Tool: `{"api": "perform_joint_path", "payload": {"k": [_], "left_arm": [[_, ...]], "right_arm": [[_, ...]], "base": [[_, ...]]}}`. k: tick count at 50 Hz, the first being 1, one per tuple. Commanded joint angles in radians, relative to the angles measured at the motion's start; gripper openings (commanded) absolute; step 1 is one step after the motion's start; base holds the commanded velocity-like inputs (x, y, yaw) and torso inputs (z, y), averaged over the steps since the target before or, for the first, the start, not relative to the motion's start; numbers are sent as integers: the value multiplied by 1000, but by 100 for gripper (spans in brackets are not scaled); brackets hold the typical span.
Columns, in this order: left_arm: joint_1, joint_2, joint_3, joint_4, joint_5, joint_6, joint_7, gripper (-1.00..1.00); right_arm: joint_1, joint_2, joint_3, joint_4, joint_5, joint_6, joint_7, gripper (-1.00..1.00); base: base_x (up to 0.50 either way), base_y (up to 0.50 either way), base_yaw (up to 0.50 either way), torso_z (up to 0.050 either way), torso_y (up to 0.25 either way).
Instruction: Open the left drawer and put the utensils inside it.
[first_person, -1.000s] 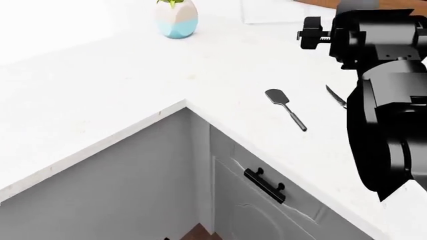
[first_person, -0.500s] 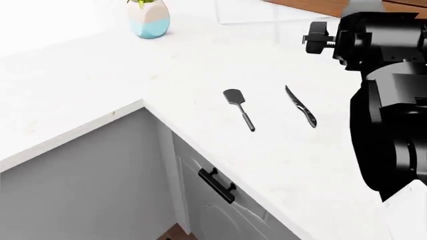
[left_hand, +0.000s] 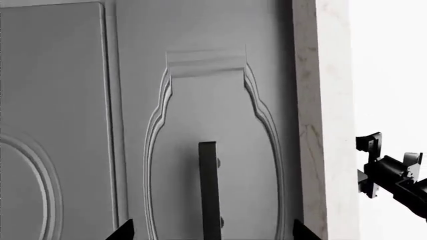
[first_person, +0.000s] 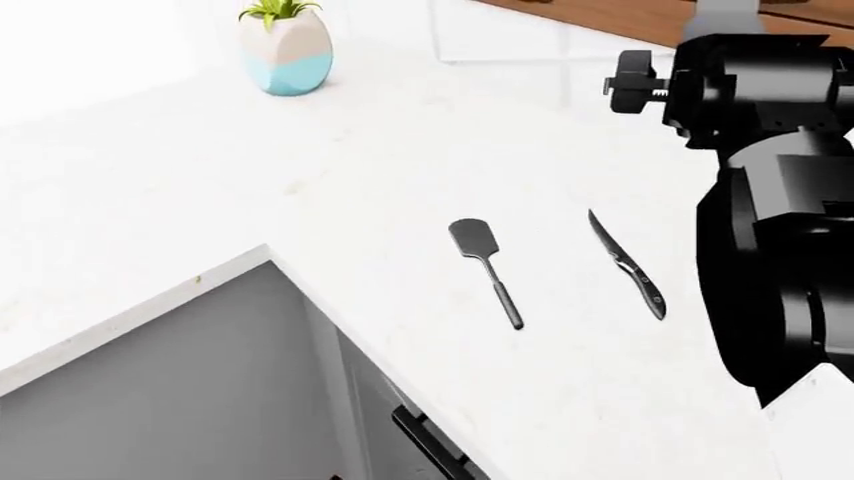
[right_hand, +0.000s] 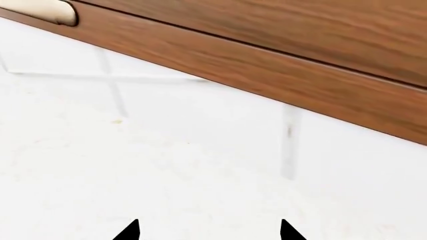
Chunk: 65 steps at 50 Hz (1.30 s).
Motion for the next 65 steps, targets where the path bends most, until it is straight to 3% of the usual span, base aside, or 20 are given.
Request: {"api": "perform_joint_path", "payload": {"k": [1,10,17,38,65], "left_arm": [[-5,-2,7,-12,1,1,5,100],[-105,-3,76,-166,96,-6,-10,100],[-133,9,138,-156,196,31,7,100],[-165,0,201,49,156,-98,-180,100],[-387,63,250,-134,174,-135,-203,100]], "right_arm": [[-3,3,5,0,1,-1,12,100],[-5,3,7,0,-1,-2,15,100],[-13,2,9,0,0,-5,14,100],[-20,2,8,0,0,-5,11,100],[-43,7,18,0,0,-10,13,100]], "base": [[0,0,0,0,0],[0,0,0,0,0],[0,0,0,0,0],[0,0,0,0,0],[0,0,0,0,0]]}}
